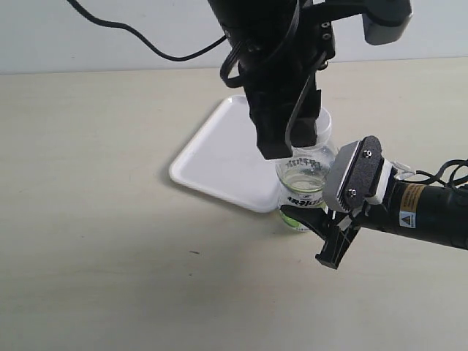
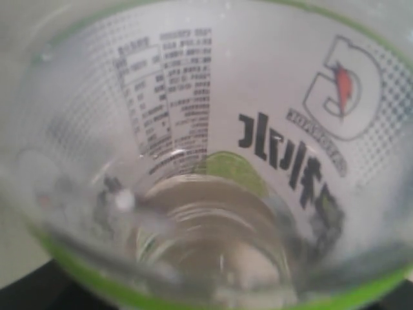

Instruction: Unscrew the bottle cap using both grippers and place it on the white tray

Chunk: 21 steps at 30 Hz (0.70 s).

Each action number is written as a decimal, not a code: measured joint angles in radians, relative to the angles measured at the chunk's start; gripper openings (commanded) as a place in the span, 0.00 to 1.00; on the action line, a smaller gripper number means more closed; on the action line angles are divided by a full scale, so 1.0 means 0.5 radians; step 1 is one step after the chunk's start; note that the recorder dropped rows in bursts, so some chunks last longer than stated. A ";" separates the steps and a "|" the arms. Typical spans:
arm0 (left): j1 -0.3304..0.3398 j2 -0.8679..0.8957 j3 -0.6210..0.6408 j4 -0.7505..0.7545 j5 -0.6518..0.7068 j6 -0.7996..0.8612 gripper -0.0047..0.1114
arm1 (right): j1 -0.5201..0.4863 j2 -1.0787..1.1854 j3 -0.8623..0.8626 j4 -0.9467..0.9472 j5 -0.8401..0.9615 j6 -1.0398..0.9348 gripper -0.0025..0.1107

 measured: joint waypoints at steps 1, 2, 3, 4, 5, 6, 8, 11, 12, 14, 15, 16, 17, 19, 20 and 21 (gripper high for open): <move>-0.002 0.000 0.000 0.000 -0.004 -0.060 0.04 | 0.000 0.000 0.000 0.000 0.000 0.000 0.02; -0.002 0.000 0.000 0.000 -0.004 -0.120 0.04 | 0.000 0.000 0.000 0.000 0.000 0.000 0.02; -0.002 0.000 0.000 0.000 -0.004 -0.182 0.04 | 0.000 0.000 0.000 0.000 0.000 0.000 0.02; -0.002 0.000 0.000 0.000 -0.004 -0.244 0.04 | 0.000 0.000 0.000 0.000 0.000 0.004 0.02; -0.002 0.000 0.000 0.000 -0.004 -0.292 0.04 | 0.000 0.000 0.000 0.000 0.000 0.004 0.02; -0.002 0.000 0.000 0.000 -0.004 -0.352 0.04 | 0.000 0.000 0.000 0.000 0.000 0.012 0.02; -0.002 0.000 0.000 0.000 -0.014 -0.466 0.04 | 0.000 0.000 0.000 0.000 0.000 0.021 0.02; -0.002 0.000 0.000 0.000 -0.041 -0.670 0.04 | 0.000 0.000 0.000 0.008 0.000 0.039 0.02; -0.002 0.000 0.000 0.000 -0.055 -0.750 0.04 | 0.000 0.000 0.000 0.012 0.000 0.054 0.02; -0.002 0.000 0.000 0.000 -0.061 -0.901 0.04 | 0.000 0.000 0.000 0.015 0.004 0.062 0.02; -0.002 0.000 0.000 0.000 -0.061 -0.971 0.04 | 0.000 0.000 0.000 0.015 0.004 0.063 0.02; -0.002 0.000 0.000 0.000 -0.066 -1.035 0.04 | 0.000 0.000 0.000 0.015 0.004 0.067 0.02; -0.002 0.000 0.000 0.000 -0.066 -1.093 0.04 | 0.000 0.000 0.000 0.015 0.004 0.071 0.02; -0.002 0.000 0.000 0.004 -0.071 -1.184 0.04 | 0.000 0.000 0.000 0.016 0.004 0.074 0.02; -0.002 0.000 0.000 0.004 -0.071 -1.224 0.04 | 0.000 0.000 0.000 0.016 0.004 0.074 0.02; -0.002 0.000 0.000 0.008 -0.071 -1.249 0.04 | 0.000 0.000 0.000 0.016 0.004 0.074 0.02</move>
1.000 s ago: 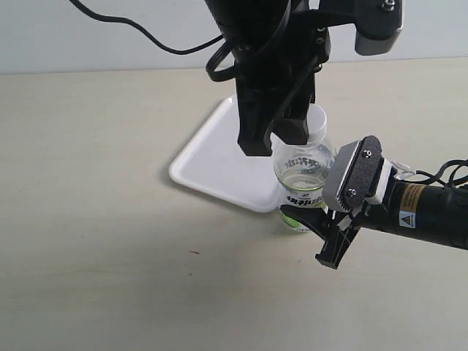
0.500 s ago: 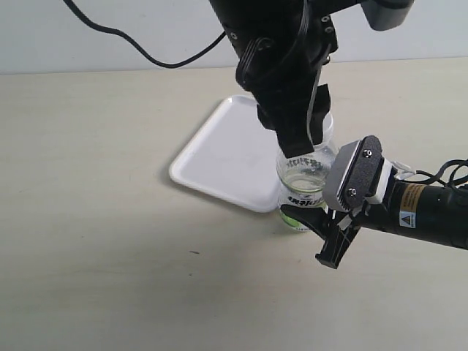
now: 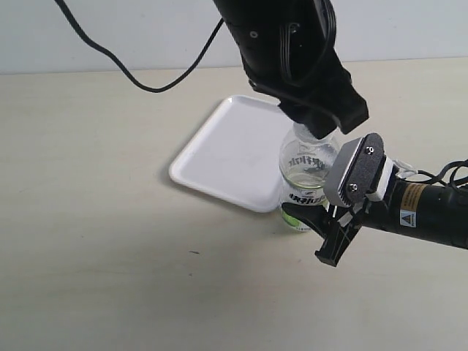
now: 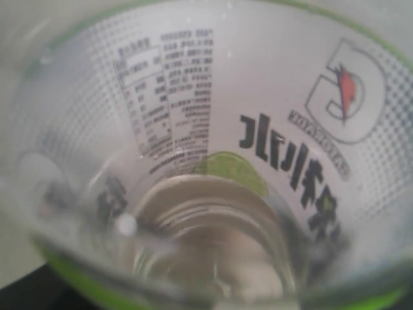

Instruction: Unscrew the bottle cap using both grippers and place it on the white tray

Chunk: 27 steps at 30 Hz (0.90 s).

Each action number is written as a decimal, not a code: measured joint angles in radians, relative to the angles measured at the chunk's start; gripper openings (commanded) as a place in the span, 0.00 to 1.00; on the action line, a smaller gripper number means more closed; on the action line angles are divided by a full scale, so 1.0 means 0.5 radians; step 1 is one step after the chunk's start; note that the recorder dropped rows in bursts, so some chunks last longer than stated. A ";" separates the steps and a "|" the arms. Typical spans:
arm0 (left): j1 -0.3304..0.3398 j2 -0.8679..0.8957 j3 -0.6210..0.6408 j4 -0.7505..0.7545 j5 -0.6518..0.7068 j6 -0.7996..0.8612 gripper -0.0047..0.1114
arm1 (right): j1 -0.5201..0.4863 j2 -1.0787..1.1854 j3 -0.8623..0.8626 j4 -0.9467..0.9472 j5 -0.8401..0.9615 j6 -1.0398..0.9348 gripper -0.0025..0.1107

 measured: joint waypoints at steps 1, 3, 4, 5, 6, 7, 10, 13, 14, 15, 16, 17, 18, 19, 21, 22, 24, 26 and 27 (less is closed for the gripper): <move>0.000 0.000 0.000 0.000 0.000 -0.028 0.04 | 0.000 0.000 0.000 0.000 0.000 0.000 0.02; -0.002 0.000 0.000 0.000 -0.003 -0.077 0.04 | 0.000 0.000 0.000 0.000 0.000 0.000 0.02; -0.002 0.000 0.000 0.000 -0.003 -0.091 0.04 | 0.000 0.000 0.000 0.000 0.004 0.000 0.02; -0.002 0.000 0.000 0.000 -0.003 -0.101 0.04 | 0.000 0.000 0.000 0.000 0.004 0.003 0.02; -0.002 -0.004 -0.005 0.000 -0.004 -0.109 0.04 | 0.000 0.000 0.000 0.000 0.004 0.003 0.02; -0.002 -0.009 -0.010 0.037 -0.013 -0.115 0.04 | 0.000 0.000 0.000 0.000 0.000 0.003 0.02; 0.003 -0.014 -0.014 0.043 -0.022 -0.119 0.09 | 0.000 0.000 0.000 0.000 0.004 0.008 0.02; -0.013 -0.014 -0.014 0.005 -0.030 -0.119 0.23 | 0.000 0.000 0.000 0.005 0.004 0.016 0.02; -0.013 -0.014 -0.014 -0.005 -0.030 -0.119 0.28 | 0.000 0.000 0.000 0.005 0.004 0.016 0.02; -0.013 -0.014 -0.014 -0.011 -0.030 -0.119 0.34 | 0.000 0.000 0.000 0.005 0.004 0.016 0.02; -0.013 -0.014 -0.014 -0.014 -0.034 -0.119 0.39 | 0.000 0.000 0.000 0.005 0.004 0.016 0.02; -0.013 -0.014 -0.014 -0.014 -0.038 -0.119 0.44 | 0.000 0.000 0.000 0.009 0.004 0.016 0.02; -0.013 -0.014 -0.014 -0.014 -0.043 -0.119 0.47 | 0.000 0.000 0.000 0.010 0.004 0.016 0.02; -0.013 -0.014 -0.014 -0.014 -0.056 -0.119 0.50 | 0.000 0.000 0.000 0.013 0.004 0.016 0.02; -0.013 -0.014 -0.014 -0.014 -0.076 -0.119 0.52 | 0.000 0.000 0.000 0.013 0.004 0.016 0.02; -0.013 -0.014 -0.014 -0.014 -0.084 -0.119 0.53 | 0.000 0.000 0.000 0.013 0.004 0.016 0.02; -0.013 -0.014 -0.014 -0.014 -0.088 -0.111 0.53 | 0.000 0.000 0.000 0.013 0.004 0.016 0.02; -0.013 -0.018 -0.014 -0.014 -0.088 -0.048 0.53 | 0.000 0.000 0.000 0.013 0.004 0.016 0.02; -0.013 -0.022 -0.014 -0.011 -0.088 -0.007 0.53 | 0.000 0.000 0.000 0.013 0.004 0.016 0.02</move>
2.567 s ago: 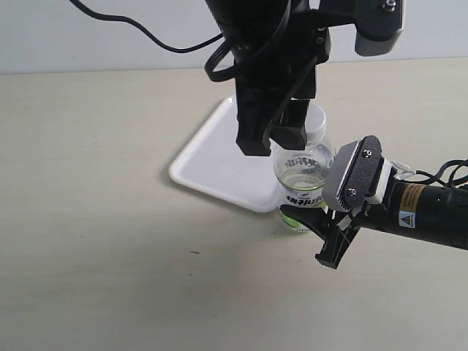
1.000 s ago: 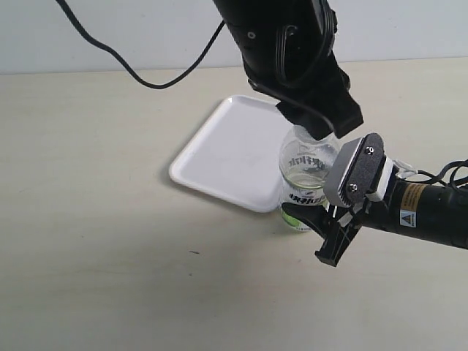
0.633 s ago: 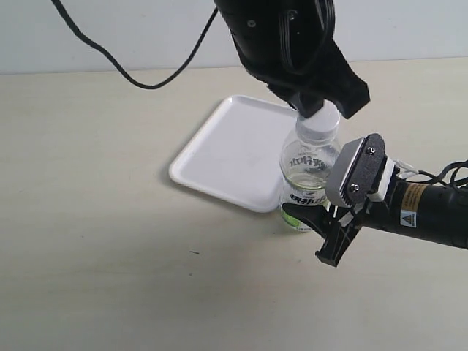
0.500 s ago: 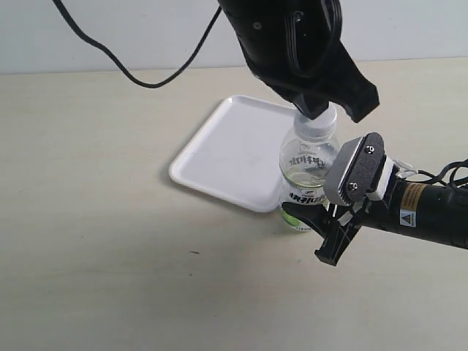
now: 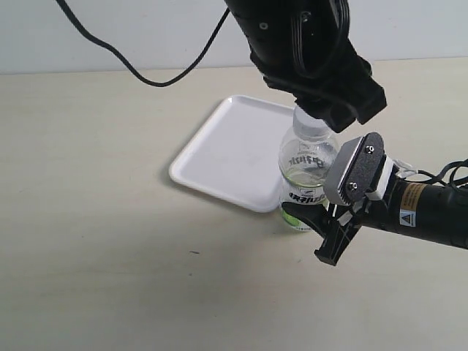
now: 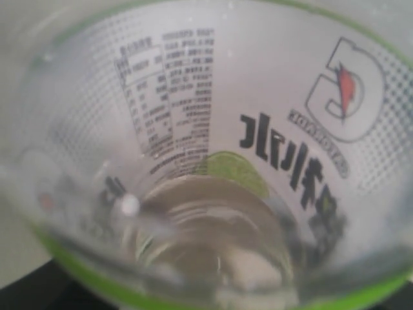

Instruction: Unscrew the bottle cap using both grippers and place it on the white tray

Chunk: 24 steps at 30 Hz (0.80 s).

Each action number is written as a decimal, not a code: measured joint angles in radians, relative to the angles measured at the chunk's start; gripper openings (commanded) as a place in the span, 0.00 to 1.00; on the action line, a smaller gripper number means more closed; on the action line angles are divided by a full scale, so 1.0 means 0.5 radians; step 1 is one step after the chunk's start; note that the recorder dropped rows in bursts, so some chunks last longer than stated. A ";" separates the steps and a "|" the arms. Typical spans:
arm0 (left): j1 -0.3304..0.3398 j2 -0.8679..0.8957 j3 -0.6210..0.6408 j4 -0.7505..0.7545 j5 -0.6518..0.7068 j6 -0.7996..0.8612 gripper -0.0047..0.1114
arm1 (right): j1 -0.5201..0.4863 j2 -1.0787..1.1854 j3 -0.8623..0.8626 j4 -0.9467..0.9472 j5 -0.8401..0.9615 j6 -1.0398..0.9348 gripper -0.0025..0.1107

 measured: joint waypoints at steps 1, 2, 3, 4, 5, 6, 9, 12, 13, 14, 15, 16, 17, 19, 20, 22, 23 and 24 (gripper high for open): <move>0.000 -0.008 0.000 0.007 0.000 0.050 0.53 | 0.000 0.000 0.000 0.000 0.000 0.000 0.02; 0.000 -0.017 0.000 0.017 0.000 0.093 0.53 | 0.000 0.000 0.000 0.000 0.000 0.000 0.02; 0.000 -0.031 0.000 0.029 0.000 0.154 0.53 | 0.000 0.000 0.000 0.000 0.000 0.000 0.02; 0.000 -0.047 0.000 0.047 -0.004 0.209 0.53 | 0.000 0.000 0.000 0.000 0.000 0.000 0.02; 0.000 -0.060 0.000 0.065 -0.013 0.305 0.53 | 0.000 0.000 0.000 0.000 0.004 0.000 0.02; 0.000 -0.075 0.000 0.089 -0.013 0.375 0.53 | 0.000 0.000 0.000 0.000 0.004 0.000 0.02; 0.000 -0.088 0.000 0.153 0.009 0.680 0.53 | 0.000 0.000 0.000 0.000 0.004 0.000 0.02; 0.000 -0.091 0.000 0.177 0.058 1.061 0.53 | 0.000 0.000 0.000 0.000 0.004 0.000 0.02; 0.000 -0.091 0.000 0.180 0.062 1.172 0.53 | 0.000 0.000 0.000 0.000 0.004 -0.007 0.02; 0.000 -0.091 0.000 0.185 0.062 1.326 0.53 | 0.000 0.000 0.000 0.000 0.004 -0.017 0.02; 0.000 -0.091 0.000 0.185 0.062 1.417 0.53 | 0.000 0.000 0.000 0.000 0.004 -0.022 0.02; 0.000 -0.091 0.000 0.185 0.062 1.511 0.53 | 0.000 0.000 0.000 0.000 0.004 -0.026 0.02; 0.000 -0.091 0.000 0.191 0.062 1.585 0.53 | 0.000 0.000 0.000 -0.004 0.004 -0.035 0.02; 0.000 -0.084 0.000 0.191 0.062 1.666 0.53 | 0.000 0.000 0.000 -0.004 0.004 -0.047 0.02; 0.000 -0.075 0.000 0.191 0.062 1.685 0.53 | 0.000 0.000 0.000 -0.004 0.004 -0.047 0.02; 0.000 -0.051 0.000 0.191 0.058 1.707 0.53 | 0.000 0.000 0.000 -0.004 0.004 -0.064 0.02; 0.000 -0.038 0.000 0.191 0.058 1.712 0.53 | 0.000 0.000 0.000 -0.004 0.004 -0.069 0.02; 0.000 -0.022 0.000 0.191 0.062 1.712 0.53 | 0.000 0.000 0.000 -0.004 0.004 -0.069 0.02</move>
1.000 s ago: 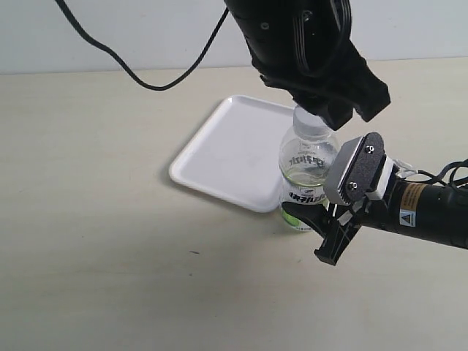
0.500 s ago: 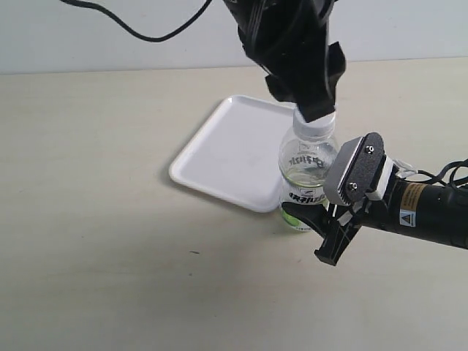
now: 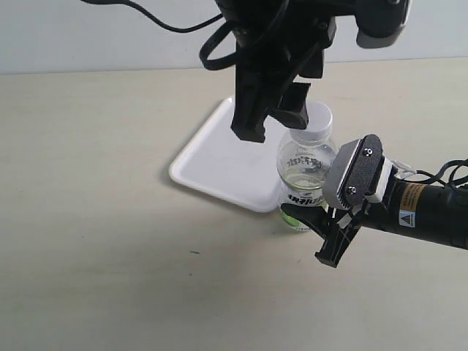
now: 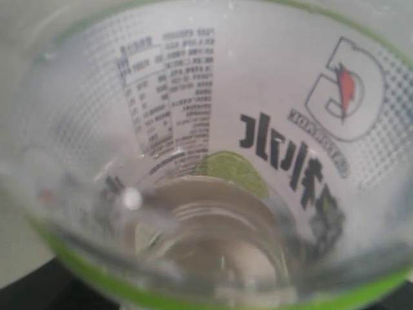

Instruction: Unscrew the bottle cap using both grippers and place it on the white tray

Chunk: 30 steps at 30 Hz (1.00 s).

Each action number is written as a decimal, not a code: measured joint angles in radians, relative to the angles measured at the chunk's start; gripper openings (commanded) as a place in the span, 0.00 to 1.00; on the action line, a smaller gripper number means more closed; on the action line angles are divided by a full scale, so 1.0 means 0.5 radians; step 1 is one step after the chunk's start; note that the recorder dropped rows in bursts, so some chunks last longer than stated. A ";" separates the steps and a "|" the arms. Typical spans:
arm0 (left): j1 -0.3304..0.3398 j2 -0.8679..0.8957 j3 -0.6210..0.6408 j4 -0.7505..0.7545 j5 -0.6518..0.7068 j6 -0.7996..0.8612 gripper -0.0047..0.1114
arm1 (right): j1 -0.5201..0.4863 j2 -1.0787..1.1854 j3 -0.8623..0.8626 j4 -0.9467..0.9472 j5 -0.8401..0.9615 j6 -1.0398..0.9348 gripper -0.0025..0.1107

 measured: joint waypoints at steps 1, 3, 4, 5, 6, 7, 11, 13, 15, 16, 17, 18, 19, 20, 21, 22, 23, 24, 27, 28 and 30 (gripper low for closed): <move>0.000 0.014 0.000 0.000 0.004 0.004 0.53 | 0.000 0.000 0.000 0.000 0.000 -0.004 0.02; 0.000 0.020 0.000 0.000 0.000 0.007 0.53 | 0.000 0.000 0.000 0.004 0.000 -0.004 0.02; 0.000 0.028 0.000 -0.007 0.004 0.007 0.53 | 0.000 0.000 0.000 0.004 0.004 -0.004 0.02; 0.000 0.034 0.000 -0.007 0.009 0.007 0.53 | 0.000 0.000 0.000 0.004 0.004 -0.004 0.02; 0.000 0.044 0.000 -0.007 0.009 0.008 0.53 | 0.000 0.000 0.000 0.004 0.004 -0.004 0.02; 0.000 0.052 0.000 -0.007 0.013 0.008 0.53 | 0.000 0.000 0.000 0.004 0.004 -0.008 0.02; 0.000 0.057 0.000 -0.020 0.050 0.008 0.53 | 0.000 0.000 0.000 0.004 0.004 -0.021 0.02; 0.000 0.057 0.000 -0.020 0.056 0.008 0.53 | 0.000 0.000 0.000 0.004 0.004 -0.024 0.02; 0.000 0.057 0.000 -0.020 0.061 0.008 0.53 | 0.000 0.000 0.000 0.004 0.004 -0.024 0.02; 0.000 0.057 0.000 -0.023 0.061 0.008 0.53 | 0.000 0.000 0.000 0.004 0.004 -0.024 0.02; 0.000 0.057 0.000 -0.032 0.061 0.008 0.53 | 0.000 0.000 0.000 0.004 0.004 -0.024 0.02; 0.000 0.057 0.000 -0.041 0.061 0.008 0.53 | 0.000 0.000 0.000 0.004 0.004 -0.024 0.02; 0.000 0.057 0.000 -0.053 0.061 0.008 0.53 | 0.000 0.000 0.000 0.004 0.004 -0.024 0.02; 0.000 0.057 0.000 -0.066 0.061 0.008 0.53 | 0.000 0.000 0.000 0.004 0.004 -0.024 0.02; 0.000 0.057 0.000 -0.087 0.061 0.008 0.53 | 0.000 0.000 0.000 0.004 0.004 -0.024 0.02; 0.000 0.057 0.000 -0.102 0.061 0.008 0.53 | 0.000 0.000 0.000 0.004 0.004 -0.024 0.02; 0.000 0.057 0.000 -0.118 0.061 0.008 0.53 | 0.000 0.000 0.000 0.004 0.004 -0.028 0.02; 0.000 0.057 0.000 -0.132 0.061 0.008 0.53 | 0.000 0.000 0.000 0.004 0.004 -0.028 0.02; 0.000 0.057 0.000 -0.146 0.068 0.008 0.53 | 0.000 0.000 0.000 0.004 0.004 -0.028 0.02; 0.000 0.064 0.000 -0.146 0.072 0.008 0.53 | 0.000 0.000 0.000 0.004 0.004 -0.028 0.02; 0.000 0.076 0.000 -0.146 0.072 0.008 0.53 | 0.000 0.000 0.000 0.004 0.004 -0.031 0.02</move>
